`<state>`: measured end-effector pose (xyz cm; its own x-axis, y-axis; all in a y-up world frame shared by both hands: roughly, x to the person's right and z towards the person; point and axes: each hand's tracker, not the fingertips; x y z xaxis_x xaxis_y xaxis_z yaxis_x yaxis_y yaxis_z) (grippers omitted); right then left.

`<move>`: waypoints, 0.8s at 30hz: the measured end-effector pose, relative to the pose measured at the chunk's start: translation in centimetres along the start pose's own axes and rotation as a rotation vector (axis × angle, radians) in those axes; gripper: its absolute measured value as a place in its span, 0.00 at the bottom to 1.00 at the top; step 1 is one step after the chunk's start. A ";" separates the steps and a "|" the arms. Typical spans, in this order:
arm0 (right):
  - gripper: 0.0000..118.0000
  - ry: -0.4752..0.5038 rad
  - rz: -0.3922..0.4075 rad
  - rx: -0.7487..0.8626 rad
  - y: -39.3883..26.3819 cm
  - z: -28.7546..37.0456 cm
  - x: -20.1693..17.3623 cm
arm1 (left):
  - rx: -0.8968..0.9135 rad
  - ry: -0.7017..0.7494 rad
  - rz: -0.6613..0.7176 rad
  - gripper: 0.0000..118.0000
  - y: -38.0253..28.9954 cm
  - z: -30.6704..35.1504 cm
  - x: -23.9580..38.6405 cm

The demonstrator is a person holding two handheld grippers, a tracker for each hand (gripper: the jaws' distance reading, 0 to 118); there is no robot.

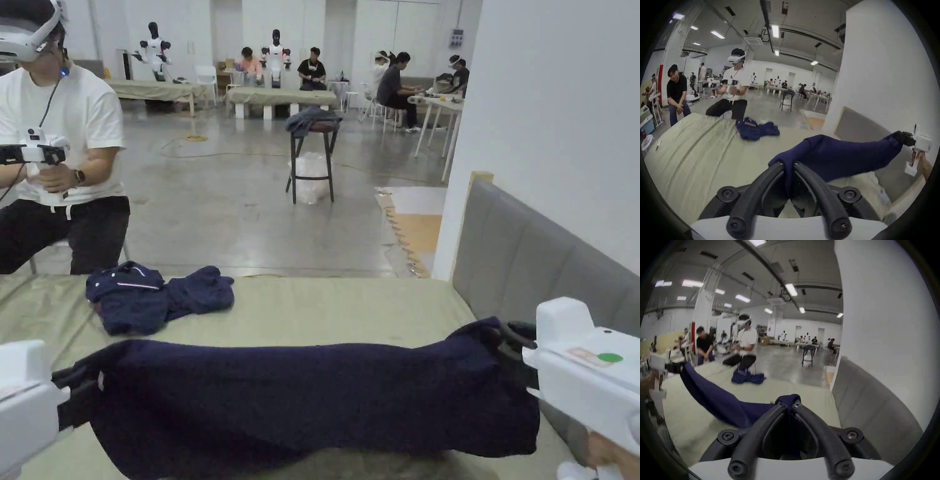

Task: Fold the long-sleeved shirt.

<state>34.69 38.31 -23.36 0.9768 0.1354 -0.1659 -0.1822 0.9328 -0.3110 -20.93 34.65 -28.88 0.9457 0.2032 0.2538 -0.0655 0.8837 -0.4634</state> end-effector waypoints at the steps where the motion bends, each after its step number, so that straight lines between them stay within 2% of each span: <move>1: 0.00 0.028 -0.005 -0.025 -2.5 1.5 -0.8 | -0.082 -0.025 0.003 0.05 -2.4 1.3 -0.2; 3: 0.00 0.017 -0.027 -0.145 -7.1 3.6 -2.7 | -0.157 -0.024 0.041 0.05 -7.1 3.4 -0.7; 5: 0.00 0.058 -0.089 -0.243 -12.3 5.2 -4.1 | -0.249 -0.019 0.069 0.05 -11.5 5.1 -1.2; 7: 0.00 0.092 -0.070 -0.352 -16.6 6.2 -5.7 | -0.369 -0.050 0.057 0.05 -14.9 6.1 -1.6; 8: 0.00 0.105 -0.083 -0.438 -18.6 6.4 -6.4 | -0.405 -0.002 0.006 0.05 -16.3 6.6 -1.7; 9: 0.00 0.109 -0.063 -0.527 -20.2 6.6 -7.3 | -0.451 -0.004 -0.014 0.05 -17.7 7.0 -1.7; 11: 0.00 0.143 -0.080 -0.589 -23.1 7.2 -8.3 | -0.533 -0.011 -0.024 0.05 -19.7 7.7 -2.0; 12: 0.00 0.146 -0.079 -0.623 -24.1 7.4 -8.6 | -0.564 0.000 -0.024 0.05 -20.3 8.0 -2.3; 14: 0.00 0.174 -0.139 -0.697 -25.6 7.8 -8.8 | -0.568 0.001 -0.008 0.05 -20.9 8.8 -2.6; 17: 0.00 0.215 -0.179 -0.780 -26.9 8.2 -8.8 | -0.602 0.024 0.021 0.05 -21.8 9.2 -3.0; 20: 0.01 0.203 -0.166 -0.815 -27.8 7.1 -9.0 | -0.664 0.032 0.003 0.05 -23.3 8.7 -2.7; 21: 0.07 0.186 -0.166 -0.816 -28.0 6.6 -9.1 | -0.685 0.030 0.022 0.05 -23.6 8.4 -2.7; 22: 0.24 0.181 -0.174 -0.816 -28.0 6.3 -9.1 | -0.698 0.026 0.037 0.10 -23.7 8.1 -2.7; 23: 0.56 0.184 -0.173 -0.834 -28.0 6.1 -9.3 | -0.686 0.040 0.037 0.36 -24.0 8.0 -2.8; 24: 0.65 0.169 -0.146 -0.853 -27.7 5.9 -9.4 | -0.669 0.061 0.031 0.46 -24.1 8.0 -2.9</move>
<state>31.20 13.14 -7.62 0.9794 -0.0801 -0.1853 -0.1448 0.3608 -0.9213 -24.67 16.12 -11.64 0.9641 0.1827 0.1928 0.1000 0.4225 -0.9008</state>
